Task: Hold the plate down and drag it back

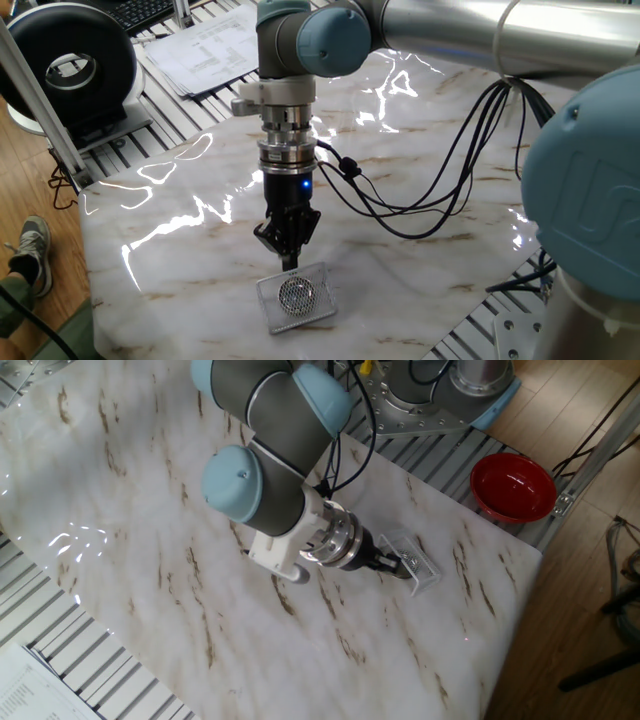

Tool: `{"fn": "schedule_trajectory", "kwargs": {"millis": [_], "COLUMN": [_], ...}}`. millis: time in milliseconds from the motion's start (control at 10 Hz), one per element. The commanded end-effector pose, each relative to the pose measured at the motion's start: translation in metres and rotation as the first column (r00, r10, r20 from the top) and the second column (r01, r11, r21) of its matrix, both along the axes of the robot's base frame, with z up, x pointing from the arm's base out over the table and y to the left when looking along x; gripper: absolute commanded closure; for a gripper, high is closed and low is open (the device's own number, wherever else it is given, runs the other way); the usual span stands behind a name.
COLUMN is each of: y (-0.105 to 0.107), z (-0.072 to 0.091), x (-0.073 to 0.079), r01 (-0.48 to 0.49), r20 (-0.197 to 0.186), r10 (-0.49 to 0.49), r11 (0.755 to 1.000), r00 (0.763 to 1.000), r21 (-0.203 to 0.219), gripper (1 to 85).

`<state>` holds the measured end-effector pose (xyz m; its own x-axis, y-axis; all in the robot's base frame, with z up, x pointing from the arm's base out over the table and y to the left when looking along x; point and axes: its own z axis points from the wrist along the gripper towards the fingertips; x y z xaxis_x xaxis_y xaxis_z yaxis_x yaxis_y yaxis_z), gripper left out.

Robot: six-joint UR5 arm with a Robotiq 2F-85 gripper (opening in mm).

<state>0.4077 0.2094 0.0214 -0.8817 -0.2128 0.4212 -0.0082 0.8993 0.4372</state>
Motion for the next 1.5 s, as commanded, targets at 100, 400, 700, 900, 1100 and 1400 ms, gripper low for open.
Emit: {"fn": "schedule_trajectory", "kwargs": {"millis": [100,400,700,900,1100,1400], "y": [0.007,0.007,0.008,0.009,0.01,0.009], "z": [-0.002,-0.002,-0.003,-0.006,-0.006,-0.01], "x": [-0.002,-0.006,-0.009,-0.01,-0.012,-0.016], "r01": [0.024,0.031,0.036,0.04,0.044,0.046], "r20": [-0.014,-0.035,-0.048,-0.049,-0.057,-0.056], "r10": [-0.024,-0.03,-0.035,-0.039,-0.043,-0.045], "r11": [0.999,0.999,0.999,0.999,0.999,0.999], "r00": [1.0,0.999,0.998,0.998,0.997,0.997], "r21": [0.033,0.03,0.025,0.023,0.02,0.015], "gripper": [84.3,84.3,84.3,84.3,84.3,84.3]}}
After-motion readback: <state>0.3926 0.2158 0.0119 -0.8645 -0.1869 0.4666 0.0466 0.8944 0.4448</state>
